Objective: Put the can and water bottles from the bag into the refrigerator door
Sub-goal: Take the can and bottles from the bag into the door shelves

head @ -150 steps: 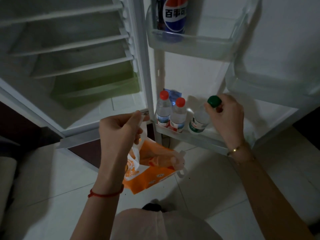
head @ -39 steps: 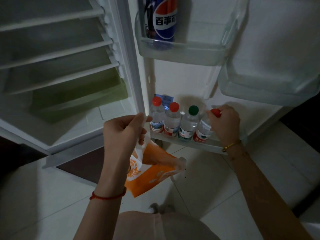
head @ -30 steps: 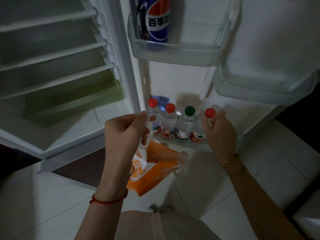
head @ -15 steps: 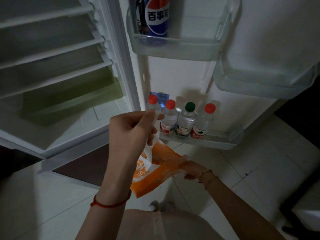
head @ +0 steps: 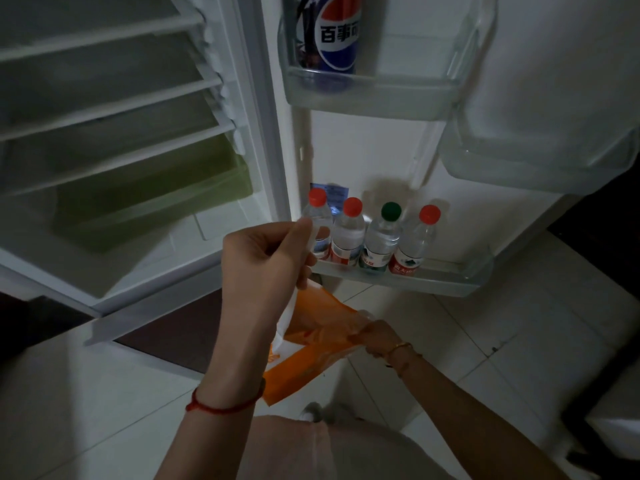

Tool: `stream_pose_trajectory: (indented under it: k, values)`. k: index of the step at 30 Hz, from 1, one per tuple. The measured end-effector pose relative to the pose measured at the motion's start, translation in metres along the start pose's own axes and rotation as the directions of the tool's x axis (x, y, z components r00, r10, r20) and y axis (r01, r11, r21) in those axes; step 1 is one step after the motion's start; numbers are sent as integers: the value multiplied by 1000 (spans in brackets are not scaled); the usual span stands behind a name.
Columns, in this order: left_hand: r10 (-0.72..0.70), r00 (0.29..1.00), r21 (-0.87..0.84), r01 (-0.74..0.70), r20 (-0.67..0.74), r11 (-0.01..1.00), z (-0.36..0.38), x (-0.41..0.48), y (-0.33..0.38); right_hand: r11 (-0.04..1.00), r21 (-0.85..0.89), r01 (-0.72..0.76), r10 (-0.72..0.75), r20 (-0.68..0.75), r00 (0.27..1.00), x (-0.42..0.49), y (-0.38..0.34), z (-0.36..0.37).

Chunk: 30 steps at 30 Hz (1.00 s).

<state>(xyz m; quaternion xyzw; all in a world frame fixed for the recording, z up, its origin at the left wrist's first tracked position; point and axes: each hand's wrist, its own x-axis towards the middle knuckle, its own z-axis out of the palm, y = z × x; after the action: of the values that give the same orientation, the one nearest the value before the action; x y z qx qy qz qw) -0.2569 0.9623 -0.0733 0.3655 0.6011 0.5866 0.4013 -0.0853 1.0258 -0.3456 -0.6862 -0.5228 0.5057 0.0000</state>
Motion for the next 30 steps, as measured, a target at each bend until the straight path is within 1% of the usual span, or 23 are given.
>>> stream_pose_trajectory:
  k: [2,4,9,11,13,15,17,20,24,28,30]
  values:
    - [3,1000,-1,-3,-9,1000,-8,2,-1,996,-12,88,-89,-48,995,-11,-10,-1]
    - [5,1000,20,-4,-30,1000,-17,3,0,980,-126,152,-166,-109,980,-24,-22,-7]
    - [21,995,69,-15,-96,998,-37,7,3,922,-291,256,-340,-292,894,-49,-40,-21]
    - [50,995,145,-36,-90,989,-42,13,2,886,-374,273,-411,-365,835,-57,-46,-24]
    - [64,994,192,-47,-86,980,-43,18,-1,862,-434,263,-452,-424,785,-66,-52,-28]
    - [77,994,198,-61,-73,978,-40,19,-4,849,-473,234,-457,-436,775,-74,-54,-32]
    - [82,996,206,-71,-47,976,-34,18,-7,847,-476,234,-467,-459,756,-82,-54,-35]
    - [67,998,234,-66,7,970,-24,14,-16,860,-436,265,-474,-490,732,-97,-54,-40]
    - [54,995,258,-75,85,963,-12,11,-31,883,-389,262,-444,-510,737,-121,-54,-48]
    - [15,994,240,-42,112,970,-4,13,-44,888,-354,293,-455,-579,677,-138,-52,-59]
    - [11,994,245,-39,113,969,-1,16,-50,890,-332,312,-454,-600,659,-145,-53,-68]
